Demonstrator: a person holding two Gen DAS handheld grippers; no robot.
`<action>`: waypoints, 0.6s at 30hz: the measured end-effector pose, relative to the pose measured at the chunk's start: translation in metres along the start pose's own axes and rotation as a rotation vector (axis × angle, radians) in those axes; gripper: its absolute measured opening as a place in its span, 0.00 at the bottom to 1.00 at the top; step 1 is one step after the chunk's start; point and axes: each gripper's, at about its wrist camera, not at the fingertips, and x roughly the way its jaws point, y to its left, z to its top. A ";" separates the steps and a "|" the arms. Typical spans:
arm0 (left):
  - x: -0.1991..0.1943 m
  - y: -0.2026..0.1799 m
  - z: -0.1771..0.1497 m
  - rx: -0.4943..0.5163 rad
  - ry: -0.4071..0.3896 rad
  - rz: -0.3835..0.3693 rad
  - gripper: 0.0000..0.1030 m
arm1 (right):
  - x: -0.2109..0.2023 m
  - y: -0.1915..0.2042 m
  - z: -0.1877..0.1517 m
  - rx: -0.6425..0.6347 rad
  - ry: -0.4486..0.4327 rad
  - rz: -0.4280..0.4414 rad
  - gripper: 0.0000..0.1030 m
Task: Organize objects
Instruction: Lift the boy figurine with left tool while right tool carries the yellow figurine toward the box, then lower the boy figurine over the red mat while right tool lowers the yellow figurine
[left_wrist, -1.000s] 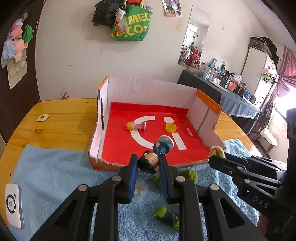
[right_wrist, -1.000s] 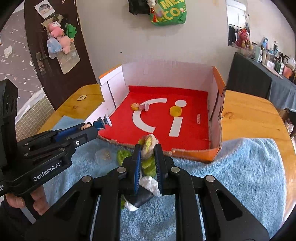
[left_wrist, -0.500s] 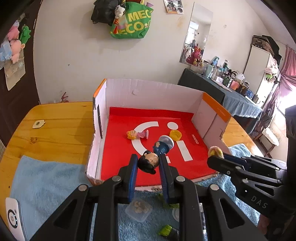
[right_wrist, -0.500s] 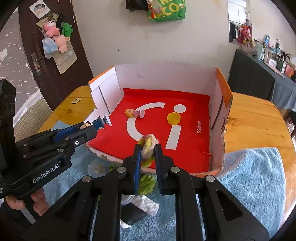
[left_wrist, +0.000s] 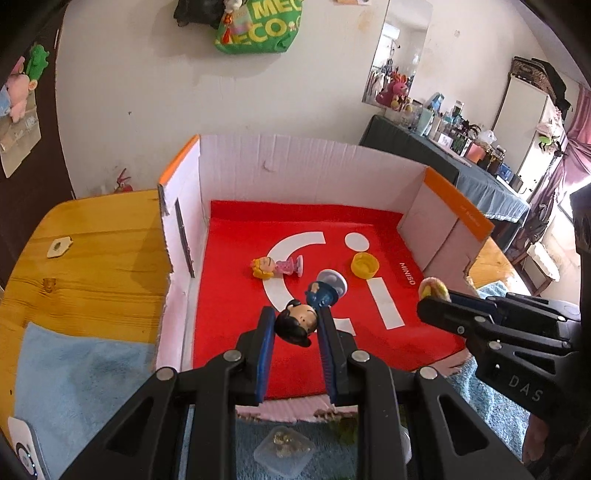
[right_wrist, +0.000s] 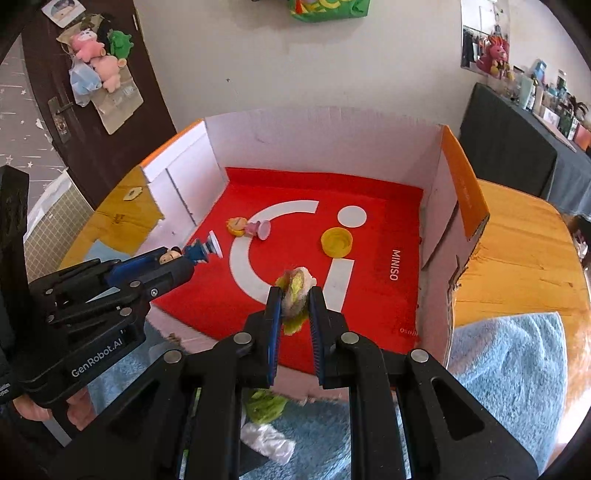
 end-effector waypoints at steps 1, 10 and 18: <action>0.004 0.001 0.001 0.000 0.007 0.000 0.23 | 0.003 -0.001 0.001 0.000 0.008 -0.003 0.13; 0.024 0.005 0.005 0.005 0.047 0.018 0.23 | 0.026 -0.009 0.005 0.005 0.043 -0.023 0.13; 0.039 0.009 0.006 0.008 0.076 0.027 0.23 | 0.040 -0.014 0.008 0.007 0.072 -0.042 0.13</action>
